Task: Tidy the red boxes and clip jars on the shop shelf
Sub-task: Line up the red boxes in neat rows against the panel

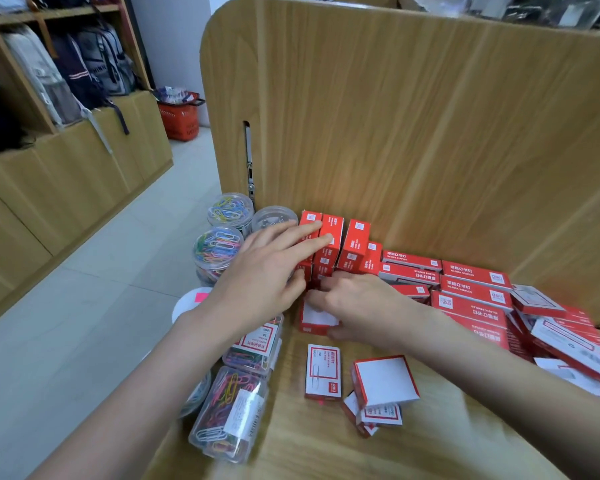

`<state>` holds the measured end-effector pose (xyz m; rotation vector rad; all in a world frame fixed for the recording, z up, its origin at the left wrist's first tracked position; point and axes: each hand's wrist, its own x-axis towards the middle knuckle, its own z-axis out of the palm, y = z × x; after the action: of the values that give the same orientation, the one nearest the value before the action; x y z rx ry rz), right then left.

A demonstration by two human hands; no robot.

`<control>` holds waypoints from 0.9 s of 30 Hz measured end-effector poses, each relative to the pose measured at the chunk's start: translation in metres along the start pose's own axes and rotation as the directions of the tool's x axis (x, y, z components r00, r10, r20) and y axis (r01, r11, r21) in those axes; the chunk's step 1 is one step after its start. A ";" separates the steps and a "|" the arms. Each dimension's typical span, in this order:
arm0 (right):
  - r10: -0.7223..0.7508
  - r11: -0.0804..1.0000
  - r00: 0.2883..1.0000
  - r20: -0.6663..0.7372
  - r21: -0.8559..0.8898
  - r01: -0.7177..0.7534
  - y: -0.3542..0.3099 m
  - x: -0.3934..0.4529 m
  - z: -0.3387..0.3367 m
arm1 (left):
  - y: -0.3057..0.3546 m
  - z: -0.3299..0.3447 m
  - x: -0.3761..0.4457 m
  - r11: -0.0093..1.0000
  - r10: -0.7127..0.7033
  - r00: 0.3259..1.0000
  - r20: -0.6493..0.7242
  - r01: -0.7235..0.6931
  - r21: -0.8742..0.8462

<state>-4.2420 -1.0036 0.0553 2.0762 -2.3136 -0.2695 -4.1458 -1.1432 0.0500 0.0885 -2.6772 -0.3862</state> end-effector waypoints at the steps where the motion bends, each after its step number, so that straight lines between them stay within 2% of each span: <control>1: 0.006 0.997 1.000 -0.022 0.079 -0.004 0.001 -0.004 -0.003 | 0.000 0.000 0.000 1.000 0.001 1.000 -0.001 -0.001 -0.001; 4: 0.054 0.935 0.989 -0.134 0.355 -0.003 0.006 -0.020 -0.019 | 0.000 -0.001 0.000 1.000 0.006 1.000 -0.004 -0.006 -0.008; 6: 0.109 0.878 0.972 -0.210 0.479 0.005 0.010 -0.034 -0.035 | -0.001 0.000 0.000 1.000 0.005 1.000 -0.006 -0.006 -0.022; 8: 0.222 0.774 0.941 -0.256 0.634 -0.010 0.019 -0.046 -0.047 | -0.001 0.000 0.003 0.999 0.006 1.000 -0.005 -0.006 -0.039; 12: 0.447 0.514 0.875 -0.188 0.854 -0.079 0.044 -0.058 -0.052 | 0.005 -0.003 0.010 0.999 0.030 0.999 -0.033 -0.031 -0.021; 16: 0.475 0.320 0.877 -0.076 0.943 -0.091 0.057 -0.052 -0.040 | 0.013 0.002 0.013 0.996 0.085 0.995 0.044 -0.085 -0.007; 17: 0.493 0.342 0.867 -0.069 0.932 -0.120 0.058 -0.048 -0.034 | 0.013 0.005 0.012 0.994 0.106 0.993 0.050 -0.107 0.020; 19: 0.548 0.527 0.824 -0.143 0.824 -0.207 0.058 -0.039 -0.023 | 0.011 0.007 0.011 0.991 0.120 0.991 0.051 -0.123 0.059; 21: 0.570 0.726 0.739 -0.359 0.642 -0.248 0.054 -0.034 -0.014 | 0.011 0.006 0.011 0.993 0.110 0.993 0.052 -0.112 0.049; 23: 0.547 0.807 0.656 -0.521 0.536 -0.247 0.049 -0.034 -0.011 | 0.012 0.005 0.011 0.994 0.104 0.994 0.047 -0.104 0.015; 24: 0.540 0.810 0.655 -0.529 0.539 -0.232 0.049 -0.037 -0.011 | 0.012 0.005 0.011 0.995 0.103 0.994 0.043 -0.103 0.000; 27: 0.477 0.777 0.783 -0.399 0.609 -0.163 0.052 -0.046 -0.011 | 0.010 0.004 0.016 0.992 0.123 0.992 0.025 -0.123 -0.007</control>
<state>-4.2865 -0.9541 0.0785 1.5136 -2.4705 0.9754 -4.1620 -1.1342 0.0558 -0.0837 -2.6897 -0.3577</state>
